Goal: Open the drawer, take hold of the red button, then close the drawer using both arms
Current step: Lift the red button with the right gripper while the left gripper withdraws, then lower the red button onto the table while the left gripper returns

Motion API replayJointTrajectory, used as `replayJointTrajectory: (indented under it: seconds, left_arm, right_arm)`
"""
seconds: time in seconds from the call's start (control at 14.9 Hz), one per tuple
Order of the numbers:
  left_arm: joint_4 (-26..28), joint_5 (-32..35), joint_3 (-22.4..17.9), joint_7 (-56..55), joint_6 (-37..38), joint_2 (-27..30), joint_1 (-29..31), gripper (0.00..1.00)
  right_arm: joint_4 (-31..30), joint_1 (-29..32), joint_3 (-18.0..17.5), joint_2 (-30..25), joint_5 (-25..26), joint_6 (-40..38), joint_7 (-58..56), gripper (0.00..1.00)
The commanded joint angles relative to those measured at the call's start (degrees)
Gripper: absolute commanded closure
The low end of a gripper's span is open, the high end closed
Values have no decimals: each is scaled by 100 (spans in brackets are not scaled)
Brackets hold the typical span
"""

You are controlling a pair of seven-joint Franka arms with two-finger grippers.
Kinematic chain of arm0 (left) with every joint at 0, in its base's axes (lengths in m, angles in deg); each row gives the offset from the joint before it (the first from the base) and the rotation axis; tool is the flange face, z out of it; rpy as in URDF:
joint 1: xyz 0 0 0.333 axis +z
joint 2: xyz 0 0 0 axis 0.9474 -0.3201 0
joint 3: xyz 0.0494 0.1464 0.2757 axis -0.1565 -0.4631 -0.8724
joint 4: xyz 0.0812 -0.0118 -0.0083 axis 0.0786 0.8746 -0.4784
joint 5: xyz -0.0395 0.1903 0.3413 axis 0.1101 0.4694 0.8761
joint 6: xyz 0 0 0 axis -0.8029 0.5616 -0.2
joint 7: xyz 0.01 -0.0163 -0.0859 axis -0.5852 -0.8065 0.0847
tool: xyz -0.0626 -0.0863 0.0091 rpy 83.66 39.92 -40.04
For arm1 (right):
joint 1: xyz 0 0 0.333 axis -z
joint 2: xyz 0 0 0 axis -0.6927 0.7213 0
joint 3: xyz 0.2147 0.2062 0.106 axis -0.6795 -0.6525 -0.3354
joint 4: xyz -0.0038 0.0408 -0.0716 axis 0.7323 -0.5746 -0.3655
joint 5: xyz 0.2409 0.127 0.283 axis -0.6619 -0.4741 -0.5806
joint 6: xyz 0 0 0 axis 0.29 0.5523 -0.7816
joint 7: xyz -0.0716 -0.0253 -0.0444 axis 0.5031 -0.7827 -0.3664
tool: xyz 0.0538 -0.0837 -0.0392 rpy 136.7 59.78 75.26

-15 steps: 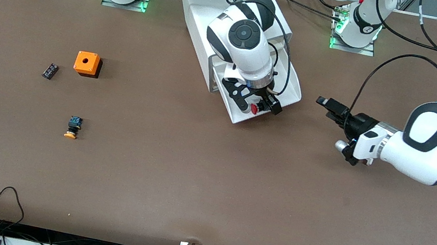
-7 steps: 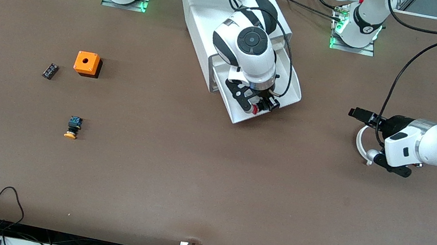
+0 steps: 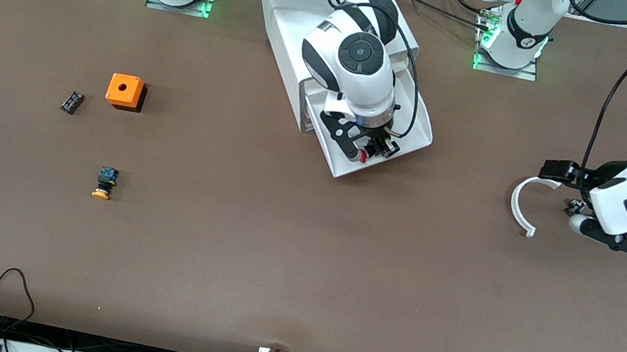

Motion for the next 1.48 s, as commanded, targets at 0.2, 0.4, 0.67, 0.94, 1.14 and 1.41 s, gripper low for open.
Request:
replayJointTrajectory:
  seconds: [0.2, 0.4, 0.67, 0.94, 1.14, 1.41]
  left_arm:
    - [111, 190, 37, -474, -714, -23, 30, 0]
    - [1023, 190, 186, -1456, -1803, 275, -31, 0]
    - [1808, 207, 555, -3065, -2684, 312, -40, 0]
    - [2466, 207, 723, -4692, -3211, 197, -355, 0]
    - [2985, 216, 714, -5616, -3949, 171, -812, 0]
    - [3566, 505, 714, -6389, -4821, 22, -1330, 0]
  right_arm:
    - [197, 765, -91, -489, 22, -990, -1417, 100]
    - [188, 1362, -82, -682, 13, -1614, -2911, 100]
    - [118, 2241, -65, -876, -83, -2431, -5011, 100]
    - [-373, 3077, -56, -1078, -84, -2556, -6963, 100]
    - [-751, 3551, -30, -1114, -66, -2469, -8098, 100]
    - [-1330, 4158, -21, -1096, 4, -1934, -9208, 100]
